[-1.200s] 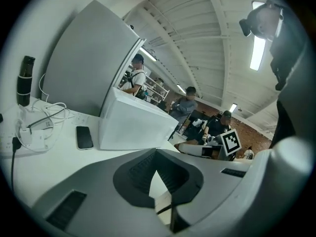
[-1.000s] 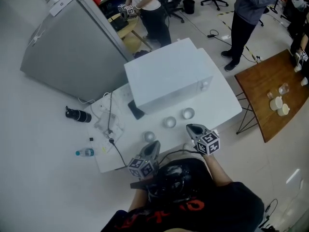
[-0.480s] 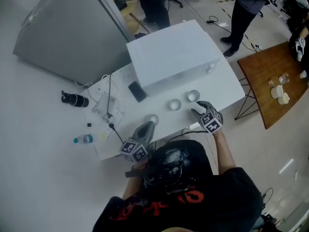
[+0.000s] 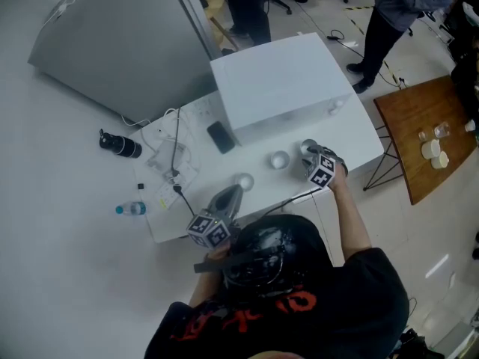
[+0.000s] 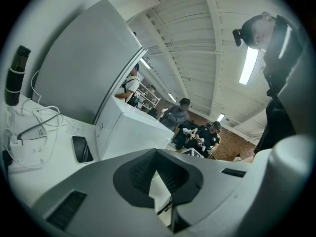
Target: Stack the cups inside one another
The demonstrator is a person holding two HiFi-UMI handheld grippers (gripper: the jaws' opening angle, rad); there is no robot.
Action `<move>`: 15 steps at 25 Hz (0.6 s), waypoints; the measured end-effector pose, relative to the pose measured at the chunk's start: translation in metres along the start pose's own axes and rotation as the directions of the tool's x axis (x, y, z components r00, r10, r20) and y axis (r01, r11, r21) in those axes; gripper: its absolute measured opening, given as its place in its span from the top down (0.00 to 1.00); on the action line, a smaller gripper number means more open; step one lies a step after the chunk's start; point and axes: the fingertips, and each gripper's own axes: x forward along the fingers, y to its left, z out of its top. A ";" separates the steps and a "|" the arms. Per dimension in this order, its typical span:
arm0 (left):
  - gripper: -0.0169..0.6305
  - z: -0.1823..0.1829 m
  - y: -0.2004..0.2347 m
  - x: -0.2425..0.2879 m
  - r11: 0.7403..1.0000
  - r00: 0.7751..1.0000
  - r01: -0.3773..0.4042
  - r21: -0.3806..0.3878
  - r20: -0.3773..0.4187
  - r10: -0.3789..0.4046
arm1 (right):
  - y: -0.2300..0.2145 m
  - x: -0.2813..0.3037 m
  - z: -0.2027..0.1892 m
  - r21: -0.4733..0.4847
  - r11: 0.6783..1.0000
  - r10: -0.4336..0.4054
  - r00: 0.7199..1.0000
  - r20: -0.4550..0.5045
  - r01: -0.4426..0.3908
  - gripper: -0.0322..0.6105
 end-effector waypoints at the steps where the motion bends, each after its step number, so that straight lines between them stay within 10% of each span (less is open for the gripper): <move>1: 0.97 0.001 0.002 -0.002 1.000 1.000 -0.003 -0.004 0.003 0.003 | -0.001 0.001 0.001 -0.008 1.000 0.000 1.000 -0.016 -0.001 0.70; 6: 0.97 0.002 0.012 -0.009 0.999 0.999 -0.028 -0.037 0.028 0.029 | 0.000 0.011 0.002 -0.018 1.000 0.007 0.999 -0.046 -0.007 0.90; 15: 0.97 -0.003 0.015 -0.008 0.998 1.000 -0.022 -0.051 0.020 0.023 | -0.004 -0.009 0.012 0.001 0.999 -0.050 0.999 0.004 0.050 0.91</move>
